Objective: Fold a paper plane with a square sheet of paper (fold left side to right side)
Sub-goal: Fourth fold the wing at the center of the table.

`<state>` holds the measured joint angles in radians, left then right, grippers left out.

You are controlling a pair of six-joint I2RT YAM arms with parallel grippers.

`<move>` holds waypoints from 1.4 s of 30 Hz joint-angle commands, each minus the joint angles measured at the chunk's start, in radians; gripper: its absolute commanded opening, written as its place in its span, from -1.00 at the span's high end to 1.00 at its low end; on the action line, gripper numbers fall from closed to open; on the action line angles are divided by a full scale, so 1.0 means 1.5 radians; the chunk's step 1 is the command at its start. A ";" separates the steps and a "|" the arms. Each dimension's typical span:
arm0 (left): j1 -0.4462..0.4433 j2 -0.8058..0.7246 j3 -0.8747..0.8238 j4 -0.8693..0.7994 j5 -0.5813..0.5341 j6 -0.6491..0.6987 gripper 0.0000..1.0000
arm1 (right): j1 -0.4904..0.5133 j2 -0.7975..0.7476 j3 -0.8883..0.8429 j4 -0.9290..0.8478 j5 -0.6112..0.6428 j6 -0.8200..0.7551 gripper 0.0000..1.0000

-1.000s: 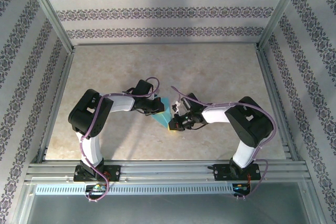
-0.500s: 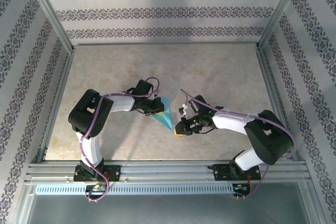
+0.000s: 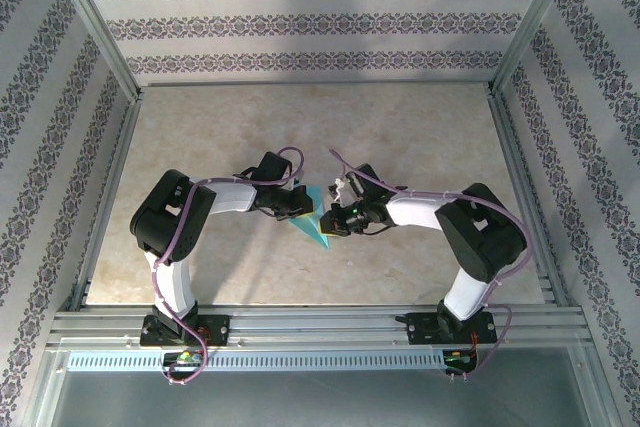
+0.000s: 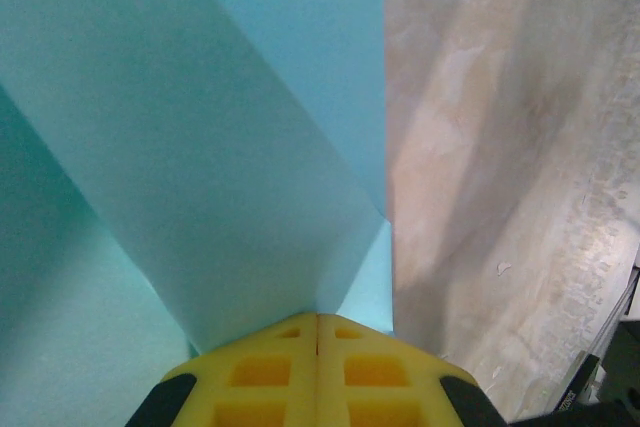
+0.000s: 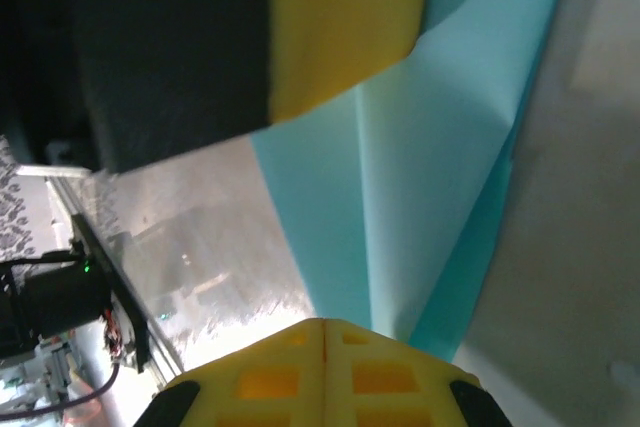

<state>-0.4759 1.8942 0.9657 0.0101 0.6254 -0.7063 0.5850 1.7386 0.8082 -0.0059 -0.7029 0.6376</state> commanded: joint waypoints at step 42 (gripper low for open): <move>-0.019 -0.065 -0.122 0.220 0.035 -0.097 1.00 | 0.025 0.080 0.038 -0.178 0.193 -0.038 1.00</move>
<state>-0.4873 1.7725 0.7971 0.2279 0.6563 -0.8036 0.6186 1.8034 0.8883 -0.1455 -0.5640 0.6022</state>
